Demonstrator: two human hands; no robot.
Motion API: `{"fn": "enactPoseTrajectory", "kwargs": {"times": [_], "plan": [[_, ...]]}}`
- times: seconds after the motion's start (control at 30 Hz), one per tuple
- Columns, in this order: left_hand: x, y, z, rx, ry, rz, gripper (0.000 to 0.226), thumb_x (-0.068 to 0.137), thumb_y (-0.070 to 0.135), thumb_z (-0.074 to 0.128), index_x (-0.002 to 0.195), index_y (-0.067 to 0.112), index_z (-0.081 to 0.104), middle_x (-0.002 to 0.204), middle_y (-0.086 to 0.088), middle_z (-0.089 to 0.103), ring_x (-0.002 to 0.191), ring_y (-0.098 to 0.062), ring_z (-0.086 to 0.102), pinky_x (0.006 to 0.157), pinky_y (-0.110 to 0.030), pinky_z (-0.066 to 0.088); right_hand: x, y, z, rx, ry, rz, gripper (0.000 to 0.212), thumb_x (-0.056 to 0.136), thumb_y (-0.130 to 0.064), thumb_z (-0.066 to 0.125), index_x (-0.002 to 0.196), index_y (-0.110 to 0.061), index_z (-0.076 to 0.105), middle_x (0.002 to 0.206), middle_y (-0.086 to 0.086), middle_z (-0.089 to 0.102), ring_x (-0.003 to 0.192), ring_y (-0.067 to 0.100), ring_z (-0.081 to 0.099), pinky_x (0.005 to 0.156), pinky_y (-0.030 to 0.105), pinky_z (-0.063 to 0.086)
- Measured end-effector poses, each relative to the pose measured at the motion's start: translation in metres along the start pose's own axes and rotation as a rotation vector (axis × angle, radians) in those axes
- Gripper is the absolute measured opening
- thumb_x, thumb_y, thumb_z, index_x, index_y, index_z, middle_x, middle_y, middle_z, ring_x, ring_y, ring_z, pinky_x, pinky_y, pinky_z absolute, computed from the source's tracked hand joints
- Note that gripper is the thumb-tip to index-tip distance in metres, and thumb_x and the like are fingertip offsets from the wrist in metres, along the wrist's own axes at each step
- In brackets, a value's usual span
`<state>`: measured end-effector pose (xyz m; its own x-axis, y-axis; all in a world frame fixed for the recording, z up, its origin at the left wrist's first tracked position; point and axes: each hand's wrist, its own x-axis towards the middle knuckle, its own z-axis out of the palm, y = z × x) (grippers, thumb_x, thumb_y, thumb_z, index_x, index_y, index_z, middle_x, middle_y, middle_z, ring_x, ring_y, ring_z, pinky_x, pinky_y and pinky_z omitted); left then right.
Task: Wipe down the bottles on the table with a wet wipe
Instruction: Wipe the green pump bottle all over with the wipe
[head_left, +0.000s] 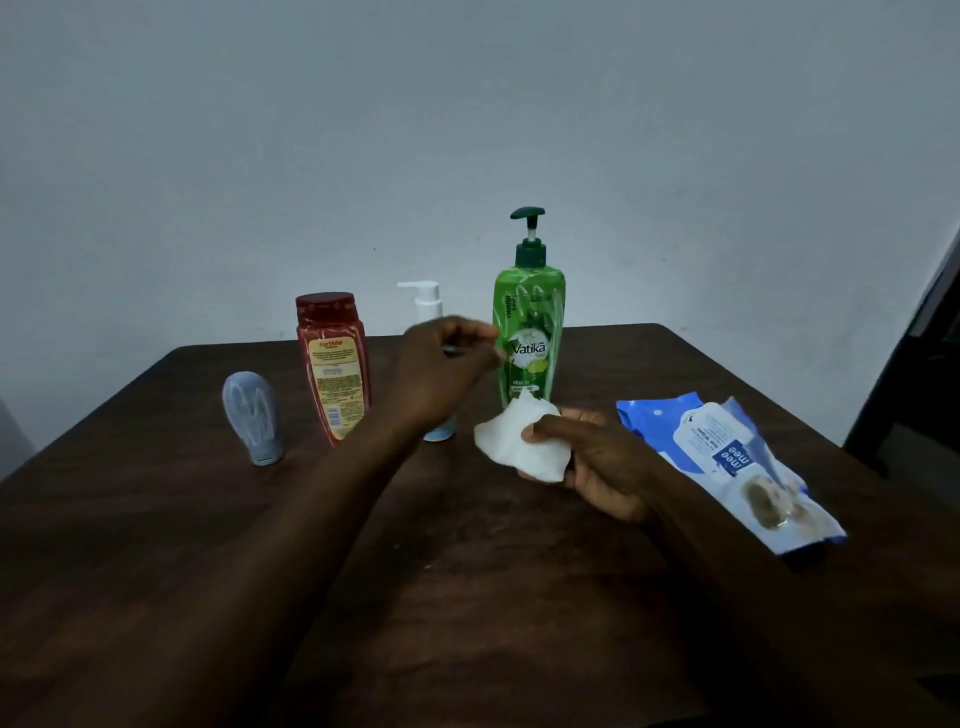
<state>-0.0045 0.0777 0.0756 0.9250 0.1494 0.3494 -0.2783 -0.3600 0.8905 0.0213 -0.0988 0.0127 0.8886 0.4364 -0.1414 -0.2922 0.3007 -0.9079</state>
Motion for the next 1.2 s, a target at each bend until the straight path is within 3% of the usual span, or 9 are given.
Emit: {"fn": "enactPoseTrajectory", "kwargs": {"times": [0.2, 0.3, 0.43, 0.57, 0.67, 0.8, 0.93, 1.07, 1.2], "plan": [[0.056, 0.038, 0.013, 0.029, 0.099, 0.094, 0.055, 0.086, 0.03, 0.074, 0.136, 0.017, 0.056, 0.133, 0.005, 0.059, 0.117, -0.009, 0.057, 0.088, -0.021, 0.045, 0.003, -0.003, -0.004, -0.007, 0.043, 0.021, 0.037, 0.082, 0.013, 0.063, 0.116, -0.001, 0.064, 0.119, 0.021, 0.067, 0.107, 0.034, 0.065, 0.065, 0.035, 0.062], [0.079, 0.046, 0.024, -0.008, 0.031, 0.016, 0.066, 0.084, 0.032, 0.075, 0.14, 0.006, 0.05, 0.123, 0.001, 0.058, 0.109, -0.011, 0.056, 0.081, -0.022, 0.042, 0.002, -0.004, -0.004, 0.002, 0.023, 0.016, 0.036, 0.083, 0.013, 0.062, 0.115, -0.004, 0.065, 0.119, 0.02, 0.068, 0.108, 0.034, 0.066, 0.067, 0.035, 0.062], [0.091, 0.048, 0.033, -0.013, -0.105, -0.031, 0.038, 0.084, 0.032, 0.074, 0.112, 0.006, 0.071, 0.111, -0.006, 0.07, 0.104, -0.022, 0.066, 0.1, -0.045, 0.051, 0.0, -0.005, -0.004, 0.009, 0.011, 0.012, 0.037, 0.083, 0.013, 0.063, 0.116, -0.004, 0.065, 0.117, 0.019, 0.069, 0.105, 0.033, 0.067, 0.066, 0.035, 0.062], [0.093, 0.044, 0.033, 0.0, -0.099, 0.006, 0.006, 0.092, 0.02, 0.068, 0.095, 0.016, 0.072, 0.101, -0.005, 0.073, 0.092, -0.016, 0.068, 0.085, -0.03, 0.053, 0.0, -0.006, -0.006, 0.009, 0.008, 0.004, 0.039, 0.083, 0.012, 0.063, 0.119, -0.004, 0.064, 0.118, 0.018, 0.069, 0.106, 0.032, 0.067, 0.066, 0.035, 0.062], [0.087, 0.043, 0.026, 0.014, -0.133, 0.044, 0.01, 0.091, 0.02, 0.071, 0.099, 0.015, 0.074, 0.096, 0.0, 0.074, 0.084, -0.008, 0.068, 0.075, -0.019, 0.053, 0.0, -0.006, -0.005, 0.009, 0.006, -0.02, 0.043, 0.083, 0.012, 0.063, 0.123, -0.003, 0.063, 0.12, 0.019, 0.069, 0.108, 0.032, 0.067, 0.066, 0.034, 0.061], [0.074, 0.037, 0.012, 0.012, -0.064, 0.142, 0.016, 0.087, 0.026, 0.075, 0.101, 0.017, 0.077, 0.102, -0.004, 0.076, 0.097, -0.017, 0.072, 0.092, -0.035, 0.058, -0.006, -0.01, -0.002, 0.019, -0.006, -0.093, 0.045, 0.082, 0.006, 0.065, 0.125, -0.005, 0.062, 0.122, 0.016, 0.068, 0.106, 0.029, 0.068, 0.064, 0.034, 0.06], [0.055, 0.043, -0.015, -0.049, -0.035, 0.182, 0.016, 0.088, 0.03, 0.074, 0.099, 0.018, 0.077, 0.099, -0.006, 0.077, 0.095, -0.023, 0.074, 0.094, -0.045, 0.057, -0.022, -0.018, 0.007, 0.034, -0.044, -0.204, 0.036, 0.078, -0.005, 0.066, 0.114, -0.007, 0.066, 0.106, 0.01, 0.075, 0.089, 0.02, 0.074, 0.057, 0.029, 0.059], [0.03, 0.056, -0.042, -0.042, -0.073, 0.185, 0.026, 0.093, 0.031, 0.068, 0.099, 0.008, 0.076, 0.089, -0.008, 0.075, 0.081, -0.019, 0.07, 0.089, -0.041, 0.057, -0.042, -0.036, 0.02, 0.025, -0.06, -0.335, 0.022, 0.076, -0.002, 0.062, 0.097, -0.007, 0.067, 0.087, 0.004, 0.076, 0.074, 0.014, 0.074, 0.052, 0.025, 0.058], [0.007, 0.058, -0.06, -0.064, -0.12, 0.153, 0.03, 0.096, 0.032, 0.063, 0.103, 0.006, 0.075, 0.093, -0.013, 0.075, 0.083, -0.02, 0.069, 0.083, -0.035, 0.057, -0.059, -0.066, 0.032, -0.021, -0.053, -0.478, 0.026, 0.081, -0.004, 0.062, 0.107, -0.001, 0.066, 0.098, 0.009, 0.074, 0.083, 0.018, 0.073, 0.058, 0.026, 0.058]]}}
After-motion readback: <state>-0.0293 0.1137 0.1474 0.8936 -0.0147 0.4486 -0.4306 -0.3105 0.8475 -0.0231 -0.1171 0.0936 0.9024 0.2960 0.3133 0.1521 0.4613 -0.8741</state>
